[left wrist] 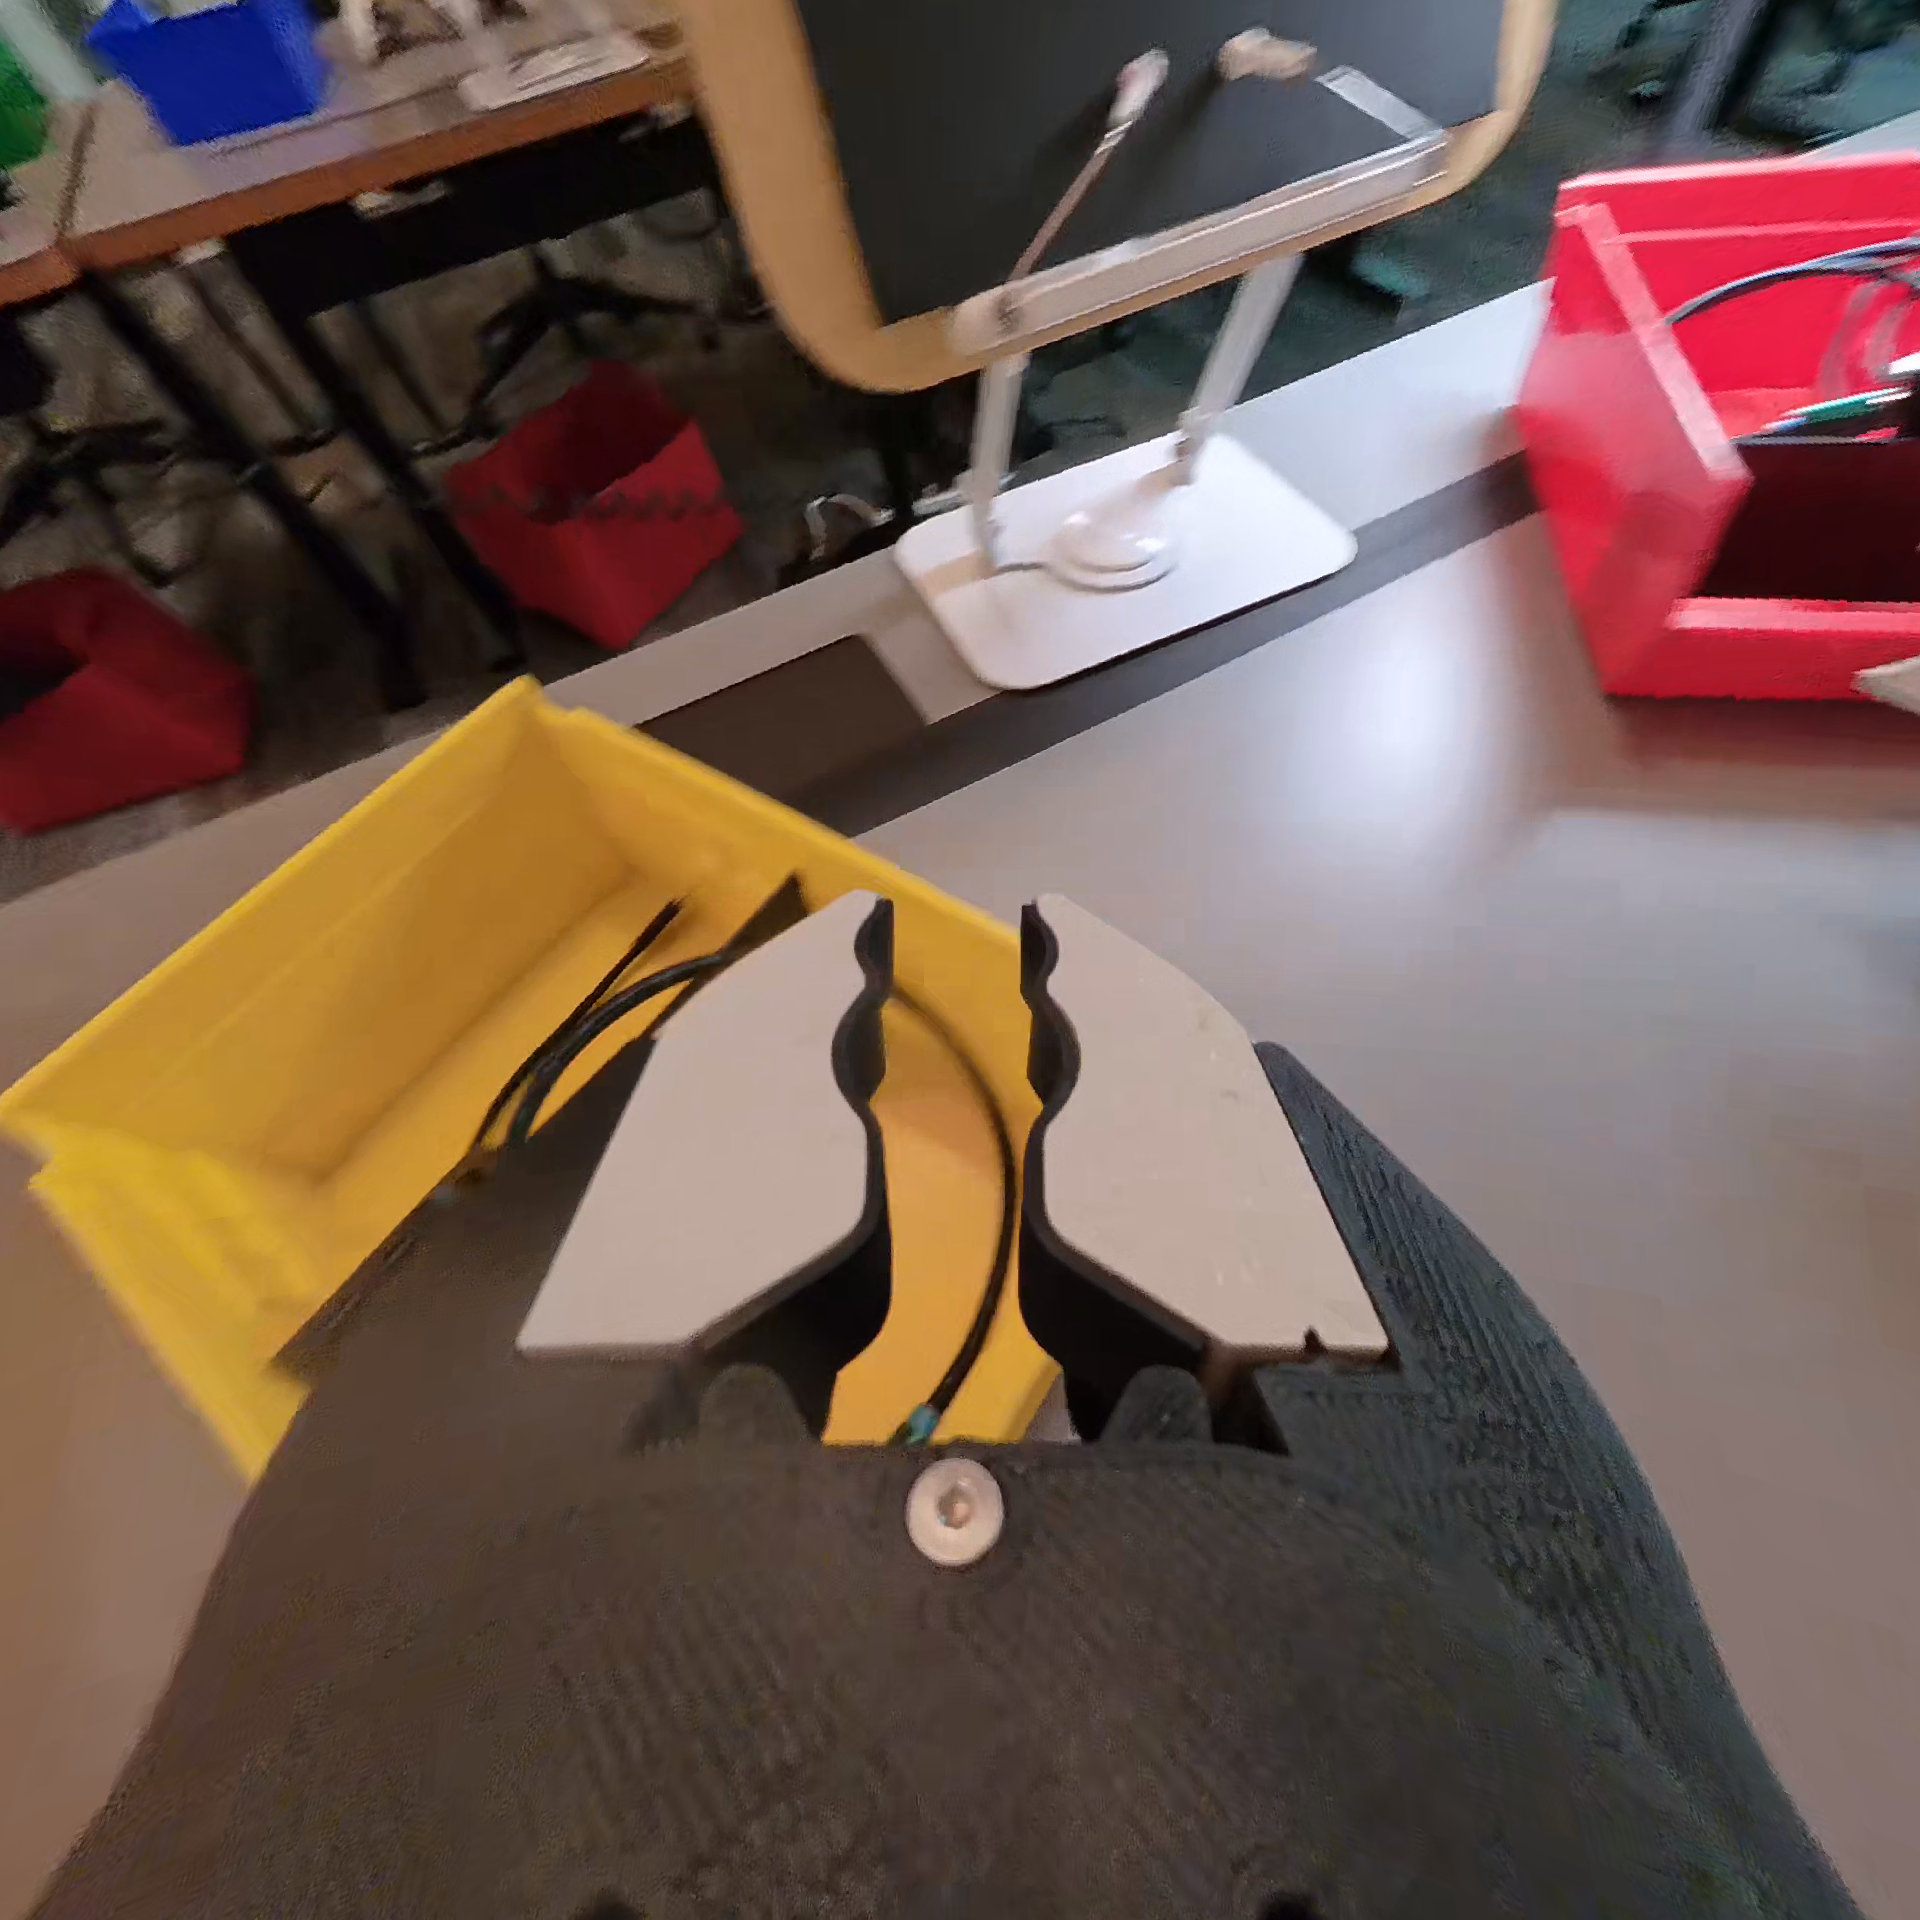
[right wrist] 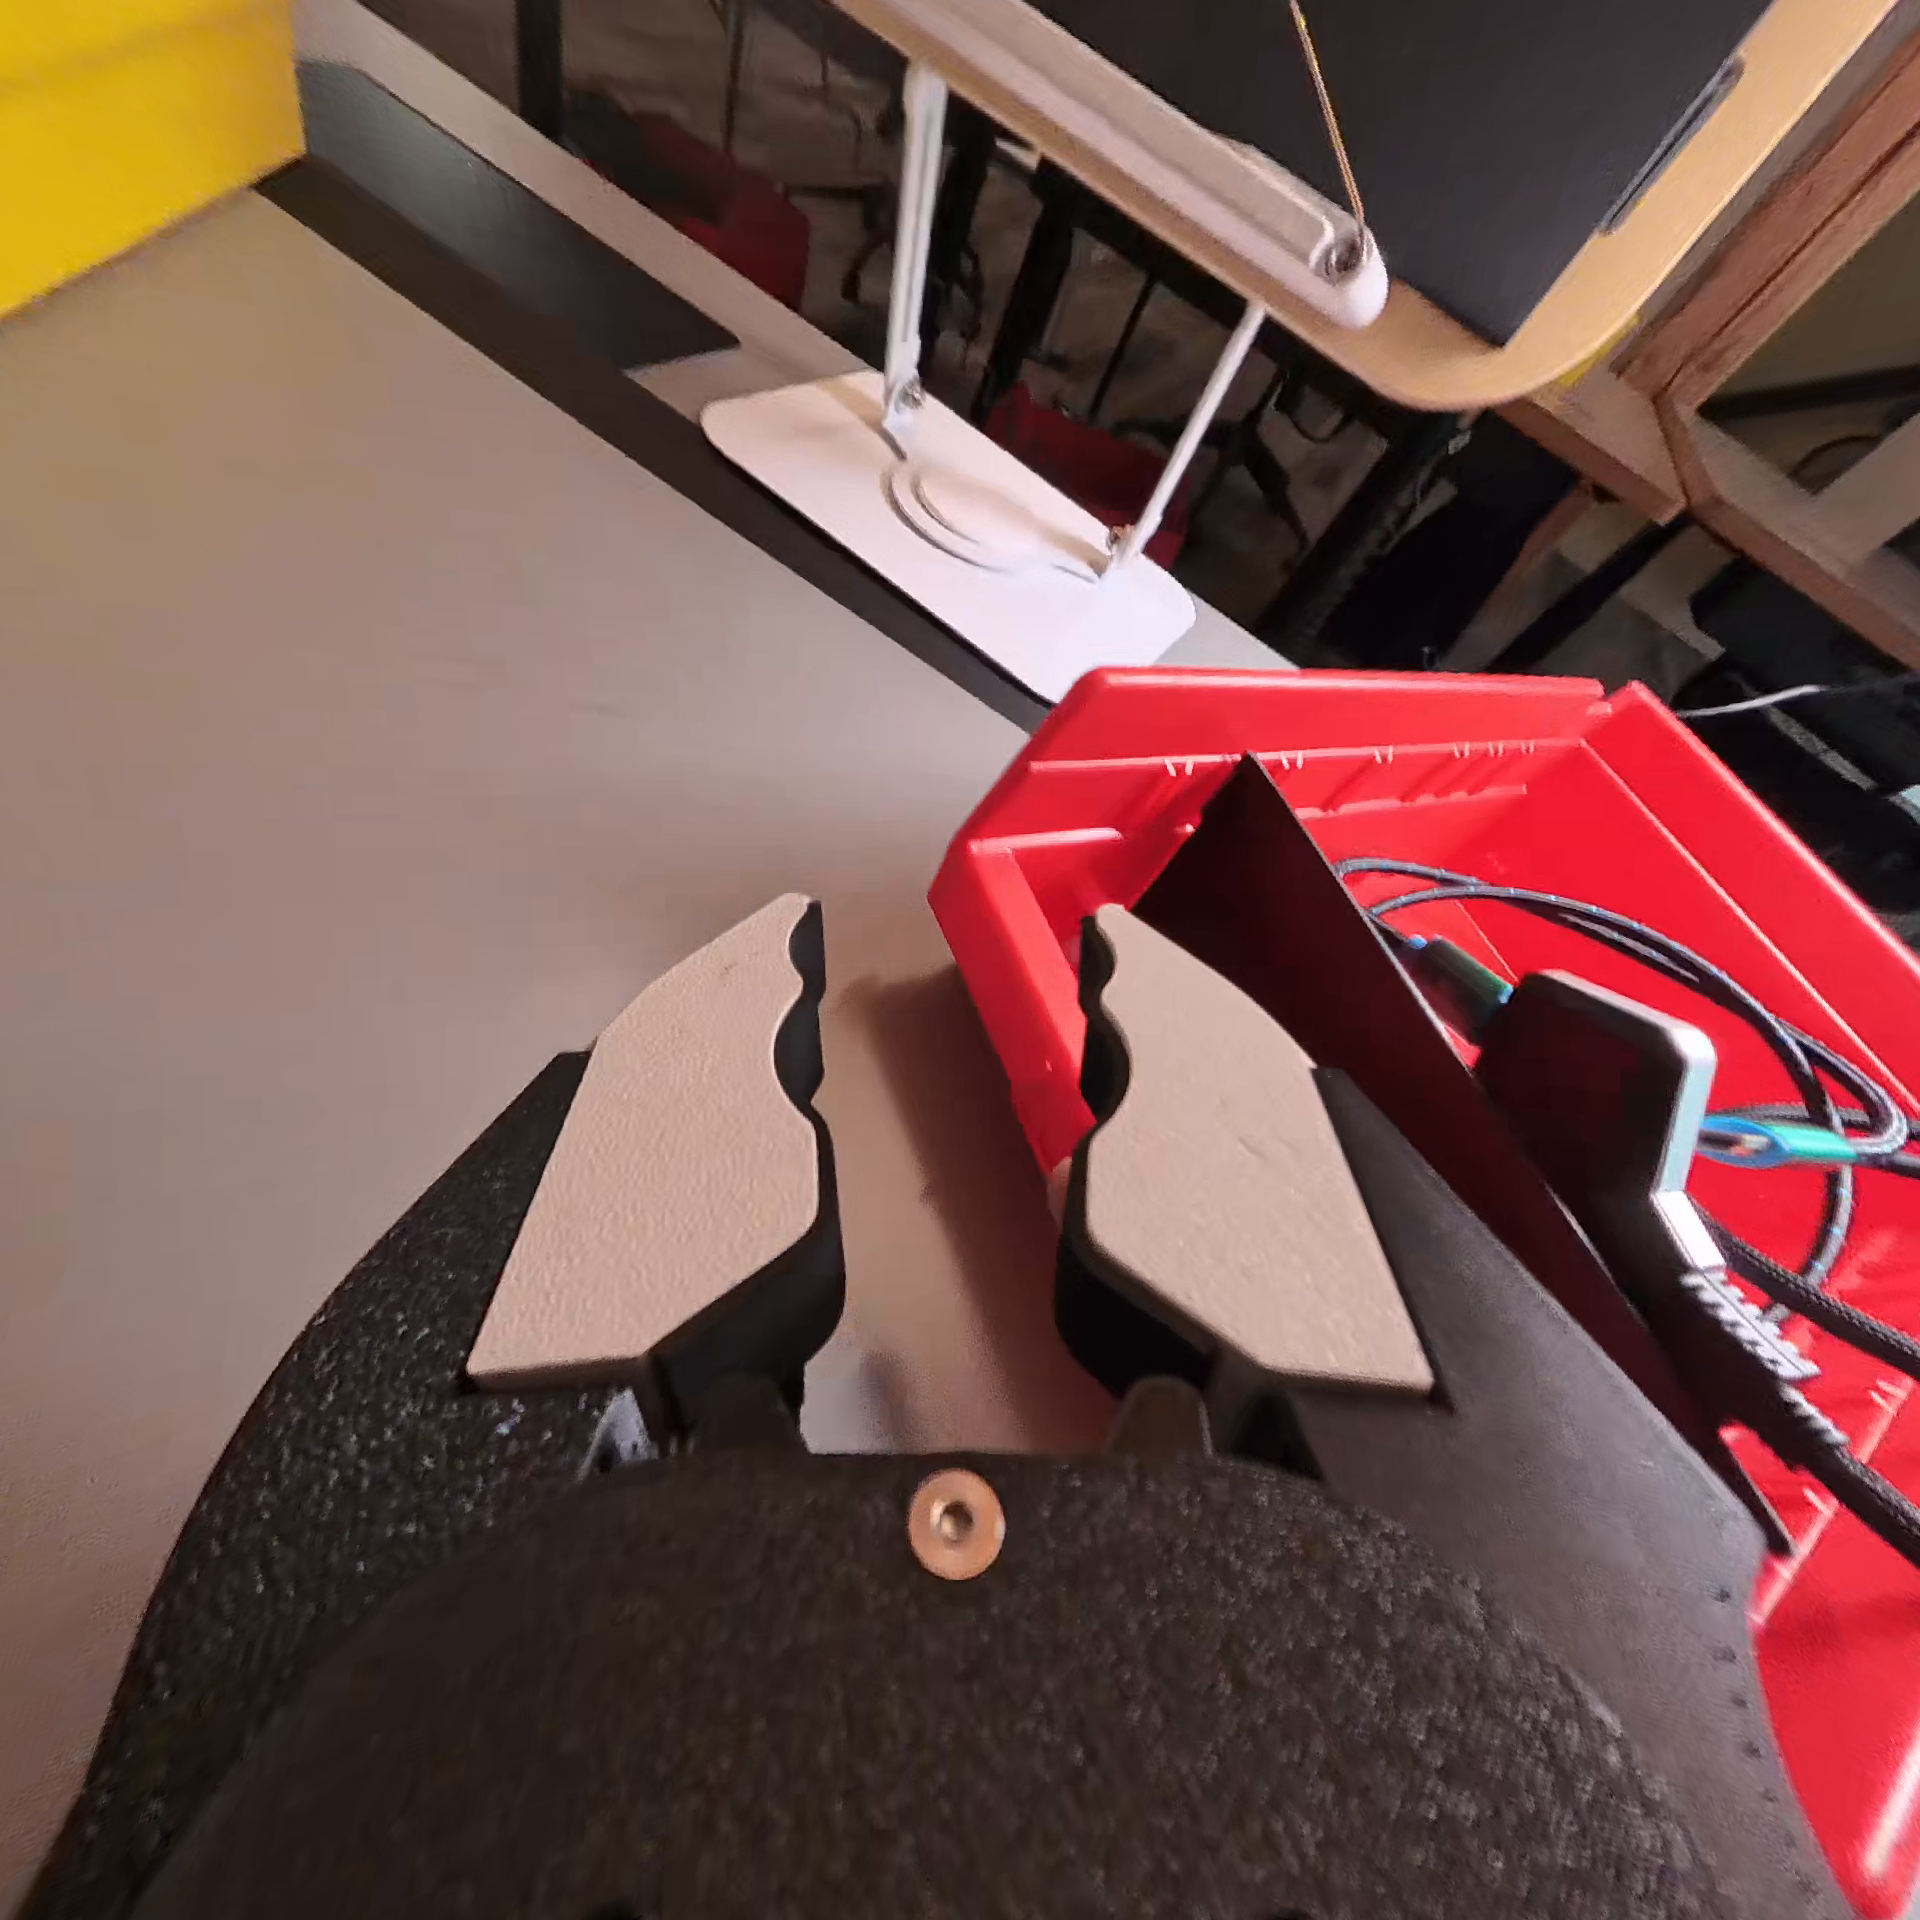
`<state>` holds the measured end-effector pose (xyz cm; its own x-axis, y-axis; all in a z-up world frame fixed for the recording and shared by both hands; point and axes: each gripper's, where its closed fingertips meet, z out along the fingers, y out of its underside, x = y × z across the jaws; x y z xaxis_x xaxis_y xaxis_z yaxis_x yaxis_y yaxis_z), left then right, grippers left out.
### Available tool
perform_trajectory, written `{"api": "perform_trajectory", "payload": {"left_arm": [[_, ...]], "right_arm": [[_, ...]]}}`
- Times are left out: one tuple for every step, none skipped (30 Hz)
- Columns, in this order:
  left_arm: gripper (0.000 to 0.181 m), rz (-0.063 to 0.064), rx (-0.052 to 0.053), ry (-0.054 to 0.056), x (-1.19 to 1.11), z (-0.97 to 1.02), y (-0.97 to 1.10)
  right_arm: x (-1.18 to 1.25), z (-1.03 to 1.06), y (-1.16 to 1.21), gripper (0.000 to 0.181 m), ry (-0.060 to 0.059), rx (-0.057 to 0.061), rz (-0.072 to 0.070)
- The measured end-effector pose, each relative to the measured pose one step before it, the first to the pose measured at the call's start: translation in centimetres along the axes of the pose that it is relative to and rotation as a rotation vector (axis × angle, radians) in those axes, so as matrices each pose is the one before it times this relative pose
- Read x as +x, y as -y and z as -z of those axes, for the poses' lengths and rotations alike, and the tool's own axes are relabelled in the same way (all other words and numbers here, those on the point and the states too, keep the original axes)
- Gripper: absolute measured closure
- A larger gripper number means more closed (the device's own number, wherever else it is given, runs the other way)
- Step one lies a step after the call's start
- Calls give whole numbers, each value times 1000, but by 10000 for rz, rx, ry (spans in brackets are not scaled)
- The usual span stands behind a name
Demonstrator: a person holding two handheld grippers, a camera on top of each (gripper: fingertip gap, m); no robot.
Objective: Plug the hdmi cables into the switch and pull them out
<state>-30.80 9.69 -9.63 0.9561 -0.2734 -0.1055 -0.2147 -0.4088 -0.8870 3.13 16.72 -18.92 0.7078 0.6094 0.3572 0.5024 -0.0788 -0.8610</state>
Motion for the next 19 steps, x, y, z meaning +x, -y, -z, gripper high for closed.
{"api": "perform_trajectory", "payload": {"left_arm": [[156, 75, -230, 507, -1339, -3, -676], [154, 12, -256, 553, -1381, -70, -734], [152, -15, -247, 555, -1349, -114, -747], [151, 0, -222, 482, -1212, -192, -723], [151, 40, -176, 389, -1028, -260, -598], [151, 21, -87, 272, -748, -321, -319], [151, -58, 8, 142, -466, -314, -69], [151, -113, -10, 56, -312, -323, 35], [150, -191, -126, 39, -331, -322, -1], [150, -289, -210, 18, -365, -324, 2], [150, -311, -200, -16, -379, -310, 97], [150, -267, -173, -31, -435, -299, 194], [150, -243, -192, -24, -522, -297, 200], [150, -258, -197, -9, -585, -310, 203], [151, -302, -204, -16, -637, -355, 178], [152, -374, -300, -56, -631, -441, 10], [151, -371, -428, -72, -668, -514, -240], [151, -314, -504, -98, -700, -564, -413], [152, -304, -513, -145, -630, -602, -498]], "right_arm": [[357, -9, -379, 134, -56, -130, -27], [361, -46, -435, 132, -76, -174, 39], [388, -92, -460, 131, -150, -162, 135], [286, -130, -491, 130, -116, -179, 212], [79, -169, -554, 128, -20, -252, 237], [52, -169, -544, 126, -13, -270, 171], [57, -95, -315, 126, -19, -137, 158], [30, -41, -203, 127, 9, -129, 182], [27, -88, -295, 127, 18, -240, 213], [160, -134, -281, 127, -97, -239, 325], [198, -194, -244, 129, -165, -174, 412], [174, -332, -484, 134, -143, -334, 407], [-102, -468, -718, 138, 74, -498, 381], [-164, -454, -679, 147, 118, -437, 290], [209, -76, -79, 151, -95, -43, 330], [-32, 217, -190, 152, 216, -209, 272], [-151, 492, -363, 153, 441, -321, 122], [-137, 682, -532, 157, 469, -313, 60], [-235, 719, -755, 158, 483, -356, -38]]}}
